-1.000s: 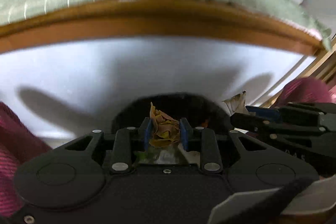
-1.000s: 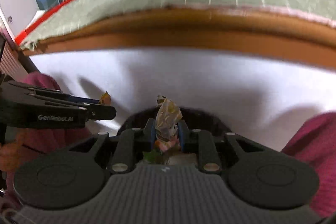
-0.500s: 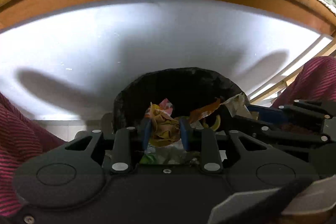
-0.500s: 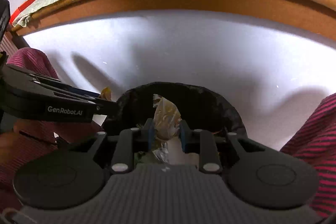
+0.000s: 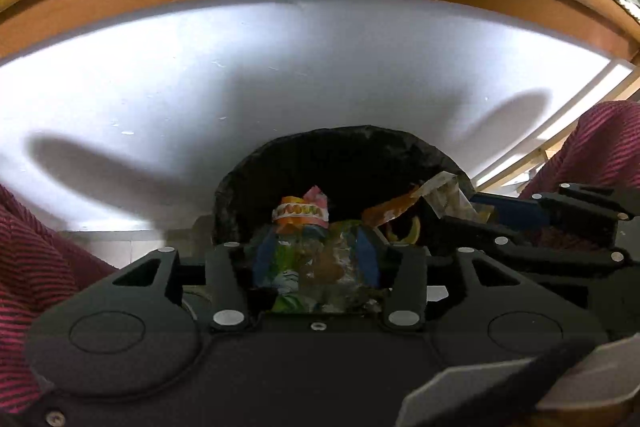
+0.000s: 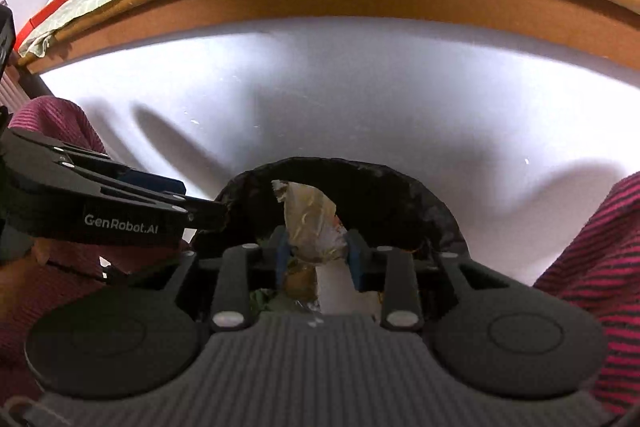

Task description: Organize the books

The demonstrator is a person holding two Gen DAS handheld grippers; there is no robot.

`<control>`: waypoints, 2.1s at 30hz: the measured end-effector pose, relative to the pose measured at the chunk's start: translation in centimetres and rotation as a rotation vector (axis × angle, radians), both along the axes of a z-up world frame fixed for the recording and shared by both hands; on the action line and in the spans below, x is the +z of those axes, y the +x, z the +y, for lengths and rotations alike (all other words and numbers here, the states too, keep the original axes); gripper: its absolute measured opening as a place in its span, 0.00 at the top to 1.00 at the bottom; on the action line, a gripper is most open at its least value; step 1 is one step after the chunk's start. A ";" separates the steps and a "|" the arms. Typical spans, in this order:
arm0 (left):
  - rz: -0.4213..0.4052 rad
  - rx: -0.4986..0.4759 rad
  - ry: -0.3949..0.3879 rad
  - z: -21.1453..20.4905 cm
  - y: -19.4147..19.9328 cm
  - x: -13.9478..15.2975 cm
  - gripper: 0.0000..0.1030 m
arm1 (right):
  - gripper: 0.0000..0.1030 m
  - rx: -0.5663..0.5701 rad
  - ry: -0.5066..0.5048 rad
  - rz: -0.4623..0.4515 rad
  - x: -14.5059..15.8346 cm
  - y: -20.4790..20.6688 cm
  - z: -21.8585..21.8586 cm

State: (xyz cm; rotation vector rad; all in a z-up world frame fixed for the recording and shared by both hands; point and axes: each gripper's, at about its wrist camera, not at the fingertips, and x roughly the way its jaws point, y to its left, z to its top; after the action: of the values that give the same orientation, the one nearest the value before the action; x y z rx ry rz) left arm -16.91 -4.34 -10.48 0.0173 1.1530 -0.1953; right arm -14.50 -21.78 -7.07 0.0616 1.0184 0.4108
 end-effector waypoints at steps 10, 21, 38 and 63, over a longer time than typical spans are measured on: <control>-0.009 0.005 0.010 0.0 -0.1 0.0 0.42 | 0.40 -0.012 0.002 -0.004 0.2 -0.1 -0.3; -0.004 0.037 0.022 0.9 0.1 0.1 0.28 | 0.27 -0.047 0.011 0.001 0.2 0.0 -0.8; 0.014 0.046 0.019 1.1 0.2 -0.2 0.26 | 0.19 -0.056 0.008 0.003 0.2 0.1 -0.9; 0.022 0.037 0.032 0.9 0.1 -0.7 0.24 | 0.18 -0.056 0.008 0.004 0.1 0.1 -0.9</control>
State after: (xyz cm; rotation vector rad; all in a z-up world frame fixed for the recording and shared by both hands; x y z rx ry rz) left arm -16.79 -3.40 -11.16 0.0220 1.1775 -0.1452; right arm -14.39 -22.64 -6.99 0.0977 1.0165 0.3639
